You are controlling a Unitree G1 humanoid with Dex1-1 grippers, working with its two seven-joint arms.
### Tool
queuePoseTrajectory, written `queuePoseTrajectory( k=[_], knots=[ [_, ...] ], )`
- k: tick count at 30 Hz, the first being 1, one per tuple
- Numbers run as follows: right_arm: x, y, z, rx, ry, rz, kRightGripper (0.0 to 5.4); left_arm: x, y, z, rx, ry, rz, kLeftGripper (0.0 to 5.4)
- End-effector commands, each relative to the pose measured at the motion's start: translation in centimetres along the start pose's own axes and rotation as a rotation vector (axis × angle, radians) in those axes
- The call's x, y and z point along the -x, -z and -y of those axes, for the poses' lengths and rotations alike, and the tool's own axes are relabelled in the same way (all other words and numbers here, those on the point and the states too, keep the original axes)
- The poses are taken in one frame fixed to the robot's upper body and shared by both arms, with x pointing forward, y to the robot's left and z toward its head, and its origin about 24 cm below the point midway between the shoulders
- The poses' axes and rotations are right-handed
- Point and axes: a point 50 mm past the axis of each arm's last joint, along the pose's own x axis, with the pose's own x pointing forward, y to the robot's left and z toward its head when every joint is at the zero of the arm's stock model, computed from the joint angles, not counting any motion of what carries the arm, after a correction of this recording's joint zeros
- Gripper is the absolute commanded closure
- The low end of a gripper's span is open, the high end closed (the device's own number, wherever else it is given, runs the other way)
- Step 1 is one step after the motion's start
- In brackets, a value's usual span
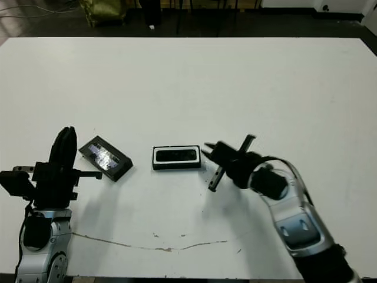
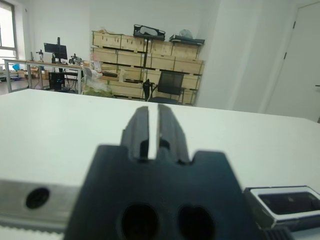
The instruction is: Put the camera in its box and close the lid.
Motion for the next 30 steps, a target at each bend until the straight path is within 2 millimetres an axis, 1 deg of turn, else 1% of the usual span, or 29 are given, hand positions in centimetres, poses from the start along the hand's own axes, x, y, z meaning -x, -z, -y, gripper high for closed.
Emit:
queuePoseTrajectory(
  k=[1,4,7,10,12,14,18,21,23,25,27,30],
  knots=[
    [0.9,-1.2,1.5,-0.049,0.080,0.113,5.39,0.3,0.3,-0.2,-0.010,-0.006,-0.031,5.40],
    [1.8,-2.3,2.8,-0.105,0.148,0.219,5.39,0.4,0.0,-0.3,-0.023,-0.001,-0.026,5.40],
    [2.6,-2.9,3.7,-0.150,0.222,0.293,5.39,0.3,-1.0,-0.6,-0.065,0.026,0.016,5.40],
    [3.3,-2.4,4.4,-0.255,0.259,0.362,5.39,-0.2,-3.3,-1.1,-0.143,0.077,0.090,5.40],
    [3.5,-1.9,4.7,-0.321,0.259,0.358,5.39,-0.6,-5.2,-1.4,-0.212,0.130,0.102,5.40],
    [3.9,-1.4,5.1,-0.329,0.283,0.333,5.39,-1.4,-7.3,-1.8,-0.301,0.227,0.105,5.40],
    [4.1,-0.8,5.3,-0.324,0.295,0.321,5.39,-3.3,-11.4,-2.0,-0.511,0.506,0.024,5.40],
    [4.1,-0.6,5.2,-0.331,0.293,0.299,5.39,-5.0,-13.4,-1.3,-0.707,0.665,-0.057,5.40],
    [4.1,-0.5,5.2,-0.333,0.300,0.278,5.39,-6.2,-14.0,-0.5,-0.812,0.741,-0.081,5.40],
    [4.0,-0.4,5.2,-0.334,0.310,0.267,5.39,-7.7,-14.0,0.2,-0.852,0.817,-0.097,5.40],
    [3.9,-0.5,5.3,-0.331,0.322,0.255,5.39,-9.2,-13.7,0.7,-0.902,0.882,-0.140,5.40],
    [4.0,-0.5,5.4,-0.323,0.341,0.241,5.39,-11.6,-12.5,1.4,-0.996,1.012,-0.235,5.40]
  ],
)
